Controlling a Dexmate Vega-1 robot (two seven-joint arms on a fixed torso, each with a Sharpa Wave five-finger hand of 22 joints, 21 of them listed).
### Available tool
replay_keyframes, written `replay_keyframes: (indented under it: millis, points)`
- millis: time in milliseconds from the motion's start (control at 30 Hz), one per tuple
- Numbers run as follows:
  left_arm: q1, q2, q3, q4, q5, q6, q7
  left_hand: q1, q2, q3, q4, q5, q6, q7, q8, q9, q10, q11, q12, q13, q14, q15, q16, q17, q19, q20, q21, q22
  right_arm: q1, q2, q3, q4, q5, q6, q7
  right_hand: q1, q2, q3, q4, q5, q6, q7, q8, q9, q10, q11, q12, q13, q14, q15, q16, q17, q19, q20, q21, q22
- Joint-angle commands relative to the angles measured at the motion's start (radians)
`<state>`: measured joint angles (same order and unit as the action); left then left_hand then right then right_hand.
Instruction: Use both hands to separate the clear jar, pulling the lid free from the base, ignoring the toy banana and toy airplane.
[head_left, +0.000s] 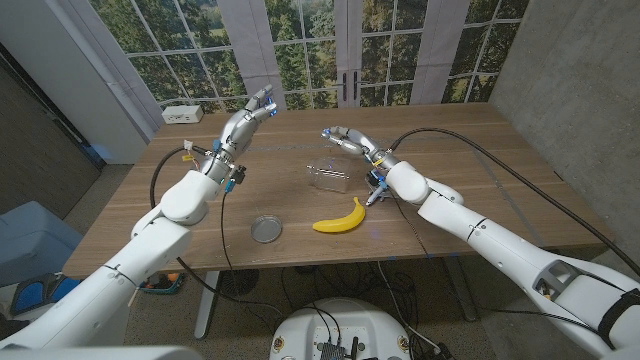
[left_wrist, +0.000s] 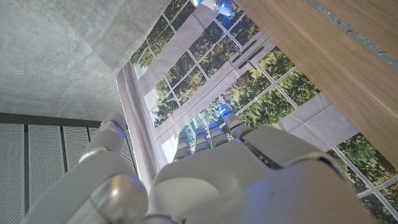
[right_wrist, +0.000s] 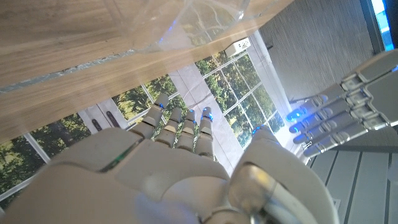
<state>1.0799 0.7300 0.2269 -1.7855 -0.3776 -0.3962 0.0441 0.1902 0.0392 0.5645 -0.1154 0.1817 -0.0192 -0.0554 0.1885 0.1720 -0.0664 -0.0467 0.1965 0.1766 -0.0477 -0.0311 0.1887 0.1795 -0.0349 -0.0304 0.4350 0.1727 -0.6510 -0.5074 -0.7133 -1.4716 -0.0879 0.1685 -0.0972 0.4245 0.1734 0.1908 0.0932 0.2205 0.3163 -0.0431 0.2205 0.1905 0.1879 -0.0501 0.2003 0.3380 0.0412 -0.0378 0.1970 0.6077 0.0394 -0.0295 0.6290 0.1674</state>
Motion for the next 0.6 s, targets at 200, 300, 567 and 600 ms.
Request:
replay_keyframes:
  millis: [200, 300, 567, 600]
  points:
    - [-0.063, 0.002, 0.032, 0.076, -0.113, 0.041, -0.078, -0.059, 0.059, -0.002, 0.042, 0.014, -0.003, -0.006, -0.009, -0.002, -0.016, -0.028, -0.007, -0.002, -0.019, -0.043, -0.004, 0.002, 0.008, -0.019, -0.021, 0.0, -0.036, 0.002, 0.084, 0.044, 0.172, 0.128, 0.034, -0.068, 0.011, 0.038, 0.046, 0.009, -0.098, -0.008, -0.045, -0.005, -0.059, -0.015, -0.019, -0.041, -0.023, -0.097, -0.015, -0.074, 0.001, -0.058, -0.044, -0.001]
    - [-0.071, 0.017, 0.036, 0.078, -0.15, 0.072, -0.108, -0.087, 0.086, -0.002, 0.064, 0.022, -0.019, -0.012, -0.014, -0.003, -0.04, -0.035, -0.015, -0.003, -0.041, -0.054, -0.009, 0.001, 0.004, -0.027, -0.035, -0.001, -0.046, 0.006, 0.097, 0.053, 0.194, 0.149, 0.03, -0.077, 0.008, 0.047, 0.048, 0.012, -0.138, -0.009, -0.052, -0.006, -0.076, -0.017, -0.021, -0.053, -0.028, -0.093, -0.016, -0.094, 0.004, -0.059, -0.054, -0.002]
    - [-0.09, 0.022, 0.047, 0.099, -0.202, 0.097, -0.15, -0.143, 0.136, 0.009, 0.127, 0.047, -0.109, -0.011, -0.023, -0.004, -0.131, -0.024, -0.025, -0.004, -0.129, -0.053, -0.017, -0.001, -0.06, -0.055, -0.1, -0.003, -0.072, 0.009, 0.128, 0.065, 0.238, 0.186, 0.019, -0.088, 0.006, 0.06, 0.049, 0.016, -0.185, -0.002, -0.051, -0.009, -0.105, -0.019, -0.024, -0.071, -0.056, -0.092, -0.021, -0.124, 0.005, -0.081, -0.072, -0.002]
    - [-0.089, 0.018, 0.047, 0.104, -0.205, 0.095, -0.146, -0.144, 0.138, 0.01, 0.129, 0.048, -0.109, -0.011, -0.022, -0.004, -0.131, -0.025, -0.024, -0.004, -0.13, -0.053, -0.017, -0.001, -0.06, -0.056, -0.1, -0.003, -0.076, 0.01, 0.133, 0.066, 0.241, 0.194, 0.013, -0.089, 0.007, 0.061, 0.049, 0.017, -0.186, -0.002, -0.051, -0.009, -0.106, -0.02, -0.024, -0.072, -0.056, -0.092, -0.021, -0.125, 0.005, -0.084, -0.073, -0.002]
